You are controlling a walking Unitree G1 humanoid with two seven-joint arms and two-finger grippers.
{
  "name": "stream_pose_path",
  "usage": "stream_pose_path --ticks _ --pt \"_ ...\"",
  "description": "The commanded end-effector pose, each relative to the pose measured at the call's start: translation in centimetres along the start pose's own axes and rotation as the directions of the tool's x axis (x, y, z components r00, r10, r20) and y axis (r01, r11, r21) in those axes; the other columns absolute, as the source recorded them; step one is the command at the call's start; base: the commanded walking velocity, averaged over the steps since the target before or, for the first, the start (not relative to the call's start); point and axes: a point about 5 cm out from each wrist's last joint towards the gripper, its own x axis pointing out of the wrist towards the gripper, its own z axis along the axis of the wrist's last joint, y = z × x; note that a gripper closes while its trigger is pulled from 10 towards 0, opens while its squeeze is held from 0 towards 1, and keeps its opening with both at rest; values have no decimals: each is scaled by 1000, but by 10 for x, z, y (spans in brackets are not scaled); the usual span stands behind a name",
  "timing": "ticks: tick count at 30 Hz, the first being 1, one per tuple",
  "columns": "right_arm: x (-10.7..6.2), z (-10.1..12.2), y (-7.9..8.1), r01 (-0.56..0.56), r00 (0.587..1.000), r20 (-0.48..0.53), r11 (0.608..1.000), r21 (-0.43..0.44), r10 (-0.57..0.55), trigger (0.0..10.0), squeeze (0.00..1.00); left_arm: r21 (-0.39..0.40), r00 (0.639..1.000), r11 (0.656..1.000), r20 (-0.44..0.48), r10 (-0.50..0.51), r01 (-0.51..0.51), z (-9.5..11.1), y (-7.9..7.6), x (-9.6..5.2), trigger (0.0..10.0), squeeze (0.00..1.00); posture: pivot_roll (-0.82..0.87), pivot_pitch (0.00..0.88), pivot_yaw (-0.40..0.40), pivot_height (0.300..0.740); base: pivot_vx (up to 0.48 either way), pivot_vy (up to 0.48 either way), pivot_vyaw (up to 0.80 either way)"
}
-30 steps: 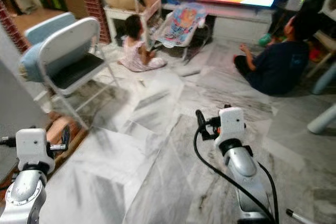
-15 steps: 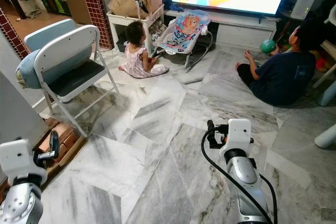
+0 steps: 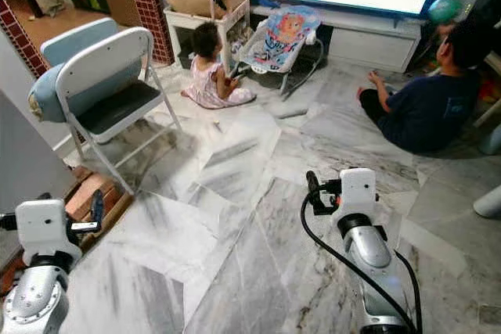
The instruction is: Restocking fridge
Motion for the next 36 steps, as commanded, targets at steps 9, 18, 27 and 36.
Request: stream_pose_path --ticks 9,18,27,36 --pt "-5 -6 5 -1 1000 -12 1000 1 1 10000 0 -6 999 999 -32 -42 42 -3 -10 5 10000 0 -21 101 24 740 0 258 0" --pt "-4 0 9 -10 1000 19 999 -34 11 10000 0 18 999 999 -35 -33 33 -2 -10 7 10000 0 -35 95 42 740 0 390 0" --pt "0 8 8 -38 997 58 993 -108 45 10000 0 44 997 996 -13 -75 76 -2 -17 4 10000 0 -39 96 44 740 0 480 0" --pt "2 7 15 -55 997 53 996 -74 59 10000 0 -19 994 994 21 -105 106 2 -25 7 10000 0 -33 77 20 740 0 480 0"
